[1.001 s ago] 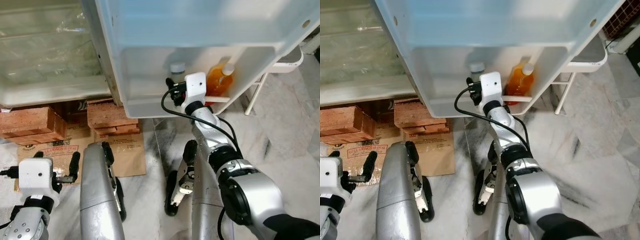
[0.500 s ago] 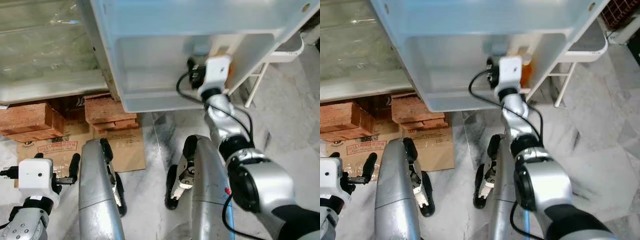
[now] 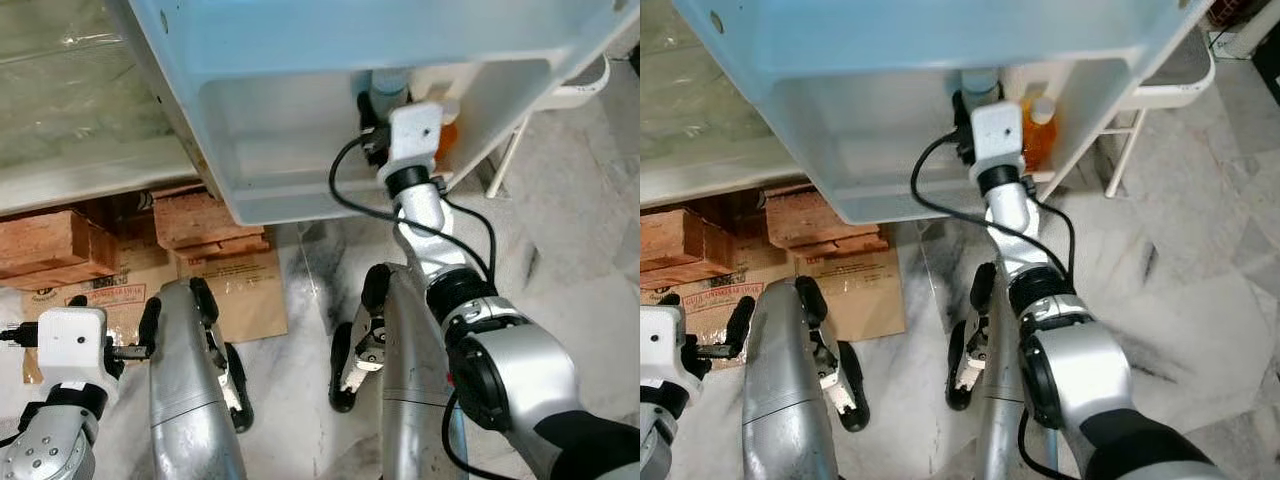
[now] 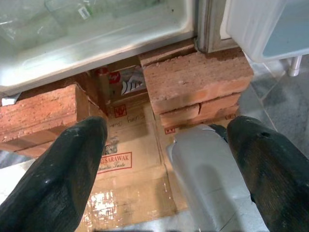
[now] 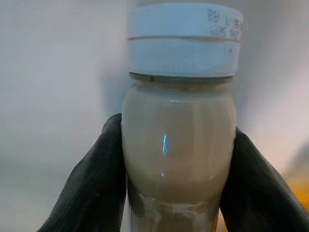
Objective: Restocking fridge
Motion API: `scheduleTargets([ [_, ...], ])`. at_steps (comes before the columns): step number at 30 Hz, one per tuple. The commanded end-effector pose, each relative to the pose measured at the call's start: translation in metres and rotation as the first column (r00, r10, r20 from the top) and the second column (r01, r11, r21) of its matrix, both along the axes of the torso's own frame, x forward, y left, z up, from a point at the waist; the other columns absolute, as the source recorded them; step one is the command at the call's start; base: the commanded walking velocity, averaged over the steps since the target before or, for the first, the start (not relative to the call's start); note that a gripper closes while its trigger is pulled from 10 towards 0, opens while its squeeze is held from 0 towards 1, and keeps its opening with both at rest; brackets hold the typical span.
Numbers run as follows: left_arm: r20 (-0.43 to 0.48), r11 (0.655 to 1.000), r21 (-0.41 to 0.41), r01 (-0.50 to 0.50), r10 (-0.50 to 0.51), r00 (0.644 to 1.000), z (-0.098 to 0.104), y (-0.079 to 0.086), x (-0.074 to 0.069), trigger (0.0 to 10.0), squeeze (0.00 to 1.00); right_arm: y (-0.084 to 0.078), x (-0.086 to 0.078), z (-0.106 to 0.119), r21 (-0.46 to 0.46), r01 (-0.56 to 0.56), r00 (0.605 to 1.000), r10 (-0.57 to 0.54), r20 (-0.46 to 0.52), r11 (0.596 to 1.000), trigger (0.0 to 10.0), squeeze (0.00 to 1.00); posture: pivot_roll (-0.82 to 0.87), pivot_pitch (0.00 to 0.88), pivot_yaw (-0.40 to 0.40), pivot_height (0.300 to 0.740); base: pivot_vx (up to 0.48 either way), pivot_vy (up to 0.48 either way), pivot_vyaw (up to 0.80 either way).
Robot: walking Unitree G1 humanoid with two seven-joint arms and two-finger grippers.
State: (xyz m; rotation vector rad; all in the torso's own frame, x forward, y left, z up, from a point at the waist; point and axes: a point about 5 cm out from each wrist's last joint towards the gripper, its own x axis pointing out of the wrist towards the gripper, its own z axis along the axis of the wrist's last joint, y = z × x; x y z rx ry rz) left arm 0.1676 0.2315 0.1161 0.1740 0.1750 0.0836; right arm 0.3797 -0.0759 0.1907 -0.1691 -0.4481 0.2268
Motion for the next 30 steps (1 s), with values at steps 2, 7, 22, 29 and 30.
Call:
scheduleTargets([
  [2, -0.050, 1.000, 0.006, -0.004, 0.004, 0.999, -0.007, 0.002, -0.007, 10.0, 0.00, 0.003, -0.010, -0.020, -0.012, -0.008, 1.000, 0.007, -0.020, 1.000, 10.0, 0.00, 0.38, 0.440, -0.027, 0.491, 0.000, 0.000, 0.00],
  [7, -0.053, 1.000, 0.010, 0.000, 0.000, 0.999, -0.007, 0.002, -0.008, 10.0, 0.00, 0.005, -0.018, -0.038, -0.039, 0.003, 0.999, -0.005, -0.049, 0.999, 10.0, 0.00, 0.39, 0.445, -0.022, 0.491, 0.000, 0.000, 0.00],
  [22, -0.050, 1.000, 0.006, 0.005, -0.005, 0.999, -0.008, 0.002, -0.003, 10.0, 0.00, -0.077, -0.014, -0.060, -0.153, 0.317, 0.933, -0.337, -0.124, 0.936, 10.0, 0.00, 0.35, 0.437, -0.022, 0.491, 0.000, 0.000, 0.00],
  [29, -0.049, 1.000, 0.004, 0.009, -0.008, 0.999, -0.008, 0.001, 0.000, 10.0, 0.00, -0.104, -0.017, -0.065, -0.151, 0.421, 0.885, -0.441, -0.148, 0.895, 10.0, 0.00, 0.35, 0.432, -0.018, 0.491, 0.000, 0.000, 0.00],
  [30, -0.050, 1.000, 0.005, 0.010, -0.009, 0.999, -0.008, 0.001, 0.000, 10.0, 0.00, -0.112, -0.019, -0.069, -0.146, 0.469, 0.856, -0.489, -0.168, 0.871, 10.0, 0.00, 0.35, 0.430, -0.015, 0.491, 0.000, 0.000, 0.00],
])
